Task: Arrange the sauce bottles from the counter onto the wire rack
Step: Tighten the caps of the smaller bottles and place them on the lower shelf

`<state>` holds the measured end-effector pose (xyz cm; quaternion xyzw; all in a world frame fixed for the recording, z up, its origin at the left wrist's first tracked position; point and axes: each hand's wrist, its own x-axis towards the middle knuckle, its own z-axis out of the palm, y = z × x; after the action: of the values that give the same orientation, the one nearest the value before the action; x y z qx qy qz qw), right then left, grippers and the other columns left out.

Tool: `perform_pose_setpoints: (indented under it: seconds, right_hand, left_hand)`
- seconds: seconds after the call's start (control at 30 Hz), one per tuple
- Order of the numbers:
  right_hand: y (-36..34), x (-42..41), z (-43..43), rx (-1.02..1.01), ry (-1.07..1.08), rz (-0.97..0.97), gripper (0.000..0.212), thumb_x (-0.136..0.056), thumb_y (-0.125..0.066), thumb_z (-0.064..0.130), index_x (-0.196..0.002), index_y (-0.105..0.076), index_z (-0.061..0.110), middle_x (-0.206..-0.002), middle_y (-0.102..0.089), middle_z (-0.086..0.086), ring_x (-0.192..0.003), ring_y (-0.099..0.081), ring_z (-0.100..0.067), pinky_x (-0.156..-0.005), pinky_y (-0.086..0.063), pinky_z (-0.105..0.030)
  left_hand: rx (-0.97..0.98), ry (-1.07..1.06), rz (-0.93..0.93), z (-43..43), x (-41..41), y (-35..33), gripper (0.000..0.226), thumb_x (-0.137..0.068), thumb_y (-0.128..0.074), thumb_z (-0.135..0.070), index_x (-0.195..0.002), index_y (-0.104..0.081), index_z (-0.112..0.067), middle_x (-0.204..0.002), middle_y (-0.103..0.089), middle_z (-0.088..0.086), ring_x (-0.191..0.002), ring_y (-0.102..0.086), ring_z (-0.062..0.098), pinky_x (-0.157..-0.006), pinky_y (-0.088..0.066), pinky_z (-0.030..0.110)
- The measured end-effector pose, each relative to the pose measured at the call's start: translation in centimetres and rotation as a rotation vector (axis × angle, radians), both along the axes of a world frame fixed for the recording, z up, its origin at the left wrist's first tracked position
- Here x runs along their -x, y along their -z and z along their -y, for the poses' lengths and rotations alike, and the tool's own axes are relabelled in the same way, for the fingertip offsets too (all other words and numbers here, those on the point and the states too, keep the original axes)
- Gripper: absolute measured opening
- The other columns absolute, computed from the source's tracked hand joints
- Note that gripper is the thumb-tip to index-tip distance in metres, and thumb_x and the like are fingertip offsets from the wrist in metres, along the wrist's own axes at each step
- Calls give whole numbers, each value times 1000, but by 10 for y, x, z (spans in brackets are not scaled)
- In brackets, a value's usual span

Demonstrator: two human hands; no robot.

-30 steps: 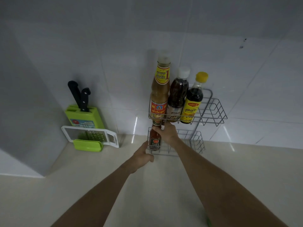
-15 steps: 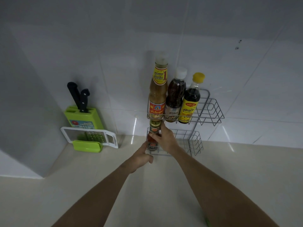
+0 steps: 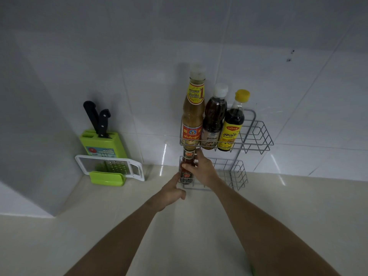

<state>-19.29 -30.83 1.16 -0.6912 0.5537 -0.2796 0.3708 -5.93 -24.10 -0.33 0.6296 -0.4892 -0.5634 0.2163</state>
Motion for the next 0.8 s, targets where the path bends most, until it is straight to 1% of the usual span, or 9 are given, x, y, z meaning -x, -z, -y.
perform_pose_setpoints:
  seconds: [0.13, 0.23, 0.37, 0.53, 0.67, 0.8]
  right_hand:
    - [2, 0, 2, -1, 13, -19, 64, -83, -71, 24, -136, -36, 18, -129, -61, -9, -117, -58, -27, -100, -45, -39]
    - [3, 0, 3, 5, 20, -20, 66, -82, -72, 21, -137, -36, 19, -128, -62, -9, -116, -59, -27, -101, -47, -43]
    - [5, 0, 4, -8, 32, 3, 62, -79, -75, 19, -131, -41, 18, -125, -63, -9, -111, -62, -26, -100, -48, -46]
    - [8, 2, 3, -15, 27, -21, 55, -79, -74, 15, -125, -43, 12, -128, -62, -10, -116, -59, -26, -102, -47, -41]
    - [9, 4, 2, -1, 21, -43, 52, -79, -73, 15, -123, -44, 13, -126, -62, -8, -115, -60, -24, -98, -49, -38]
    - [11, 7, -1, -12, 30, -39, 53, -78, -73, 17, -122, -43, 14, -125, -62, -9, -116, -58, -24, -98, -48, -40]
  left_hand:
    - [-5, 2, -6, 0, -1, 1, 91, -77, -58, 4, -152, -17, -27, -156, -29, 3, -141, -28, 21, -101, -32, 28]
    - [-5, 3, -6, -1, -1, 0, 91, -77, -59, 4, -152, -17, -26, -156, -29, 2, -142, -27, 20, -100, -32, 27]
    - [2, -2, 4, -1, -2, 1, 92, -77, -60, 3, -152, -16, -27, -157, -27, 1, -143, -26, 19, -99, -30, 25]
    - [9, -2, 33, -3, -1, 1, 91, -79, -59, 3, -153, -14, -26, -158, -26, 2, -142, -27, 20, -99, -30, 24]
    - [21, 0, 58, -4, 1, -2, 89, -82, -58, 2, -153, -12, -25, -159, -24, 1, -143, -26, 21, -98, -29, 24]
    - [10, -11, 73, -8, -2, -2, 90, -82, -58, -1, -154, -10, -25, -162, -16, 0, -147, -20, 21, -109, -28, 29]
